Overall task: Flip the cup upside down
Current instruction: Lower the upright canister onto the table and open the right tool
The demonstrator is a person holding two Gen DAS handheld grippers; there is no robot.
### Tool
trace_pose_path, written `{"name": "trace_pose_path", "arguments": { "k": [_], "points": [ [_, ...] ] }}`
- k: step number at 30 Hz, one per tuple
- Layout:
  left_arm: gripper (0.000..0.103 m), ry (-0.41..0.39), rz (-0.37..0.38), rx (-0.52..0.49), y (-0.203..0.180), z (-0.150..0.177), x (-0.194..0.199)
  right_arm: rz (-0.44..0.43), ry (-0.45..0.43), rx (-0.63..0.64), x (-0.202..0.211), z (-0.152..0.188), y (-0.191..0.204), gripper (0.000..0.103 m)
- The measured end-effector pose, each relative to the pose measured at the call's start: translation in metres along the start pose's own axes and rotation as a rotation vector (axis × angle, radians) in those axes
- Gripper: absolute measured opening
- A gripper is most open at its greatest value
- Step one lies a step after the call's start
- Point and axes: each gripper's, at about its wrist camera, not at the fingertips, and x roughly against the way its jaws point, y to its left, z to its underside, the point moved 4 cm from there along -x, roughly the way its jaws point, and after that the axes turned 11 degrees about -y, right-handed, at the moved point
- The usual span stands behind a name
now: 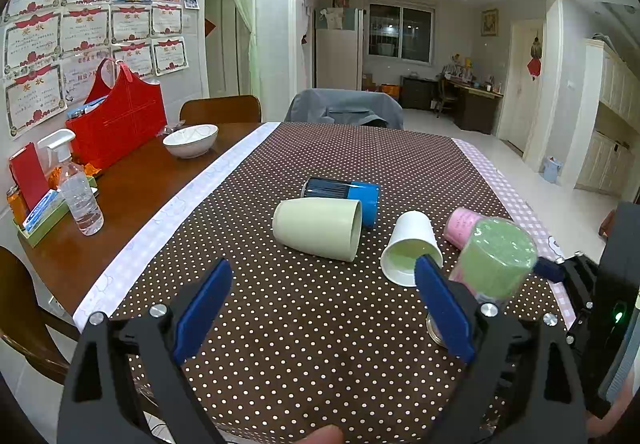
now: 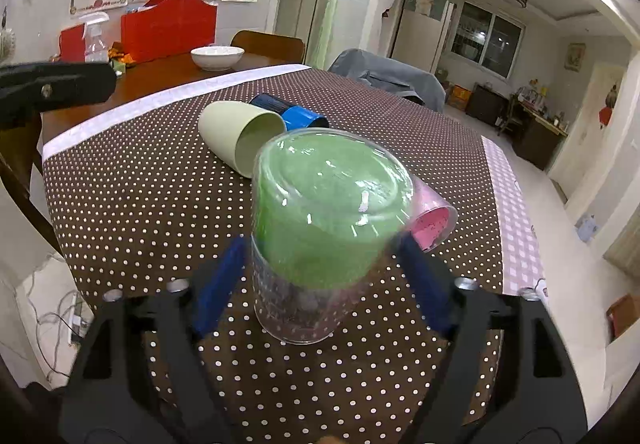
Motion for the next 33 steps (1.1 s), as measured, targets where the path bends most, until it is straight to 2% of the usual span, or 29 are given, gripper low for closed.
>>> {"name": "trace_pose_path", "arguments": {
  "k": [3,15,33],
  "points": [
    [0.091,0.0,0.001,0.0,0.0,0.0,0.0,0.003,-0.014,-0.022,0.004,-0.004,-0.004,0.097],
    [0.091,-0.025,0.012,-0.022,-0.013,-0.006,0.01,0.009,-0.042,-0.127,0.021,-0.018,-0.026,0.097],
    [0.091,-0.088,0.014,-0.062,-0.035,-0.025,0.037,0.02,-0.093,-0.353,0.06,-0.041,-0.066,0.097]
  ]
}}
